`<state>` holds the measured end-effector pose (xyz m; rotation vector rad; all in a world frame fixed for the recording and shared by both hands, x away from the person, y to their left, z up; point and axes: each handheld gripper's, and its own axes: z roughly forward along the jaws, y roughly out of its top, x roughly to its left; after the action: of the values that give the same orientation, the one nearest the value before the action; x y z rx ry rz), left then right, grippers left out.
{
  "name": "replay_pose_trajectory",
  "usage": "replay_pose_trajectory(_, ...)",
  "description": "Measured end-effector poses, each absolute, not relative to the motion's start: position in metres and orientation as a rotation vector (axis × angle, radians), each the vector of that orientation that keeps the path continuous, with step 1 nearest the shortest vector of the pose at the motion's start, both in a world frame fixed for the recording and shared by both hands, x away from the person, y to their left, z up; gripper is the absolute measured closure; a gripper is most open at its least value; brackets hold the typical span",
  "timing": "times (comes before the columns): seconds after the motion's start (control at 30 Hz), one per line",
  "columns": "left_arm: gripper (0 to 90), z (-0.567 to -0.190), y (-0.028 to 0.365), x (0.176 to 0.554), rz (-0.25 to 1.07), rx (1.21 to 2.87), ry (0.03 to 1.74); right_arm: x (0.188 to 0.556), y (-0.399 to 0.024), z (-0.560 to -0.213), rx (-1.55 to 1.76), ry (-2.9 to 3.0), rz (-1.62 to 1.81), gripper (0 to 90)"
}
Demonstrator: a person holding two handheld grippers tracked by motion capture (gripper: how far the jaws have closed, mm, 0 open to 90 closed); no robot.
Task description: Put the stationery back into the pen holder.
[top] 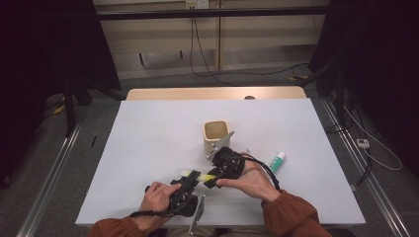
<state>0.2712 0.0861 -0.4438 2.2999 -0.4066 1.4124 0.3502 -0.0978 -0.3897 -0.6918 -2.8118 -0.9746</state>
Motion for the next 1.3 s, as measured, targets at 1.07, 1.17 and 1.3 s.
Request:
replay_pose_trajectory(1.07,77.4,-0.425,0.134,0.312,0.470,2.088,0.421,0.303,-0.193,-0.404,-1.169,-2.757,-1.525,6.3)
replay_pose_trajectory(1.17,77.3,-0.425,0.139,0.316,0.389,2.024,0.503,0.295,-0.202,-0.406,-1.262,-2.761,-1.578,6.5)
replay_pose_trajectory(1.3,77.4,-0.422,0.145,0.320,0.321,1.951,0.581,0.287,-0.209,-0.410,-1.392,-2.794,-1.650,8.2)
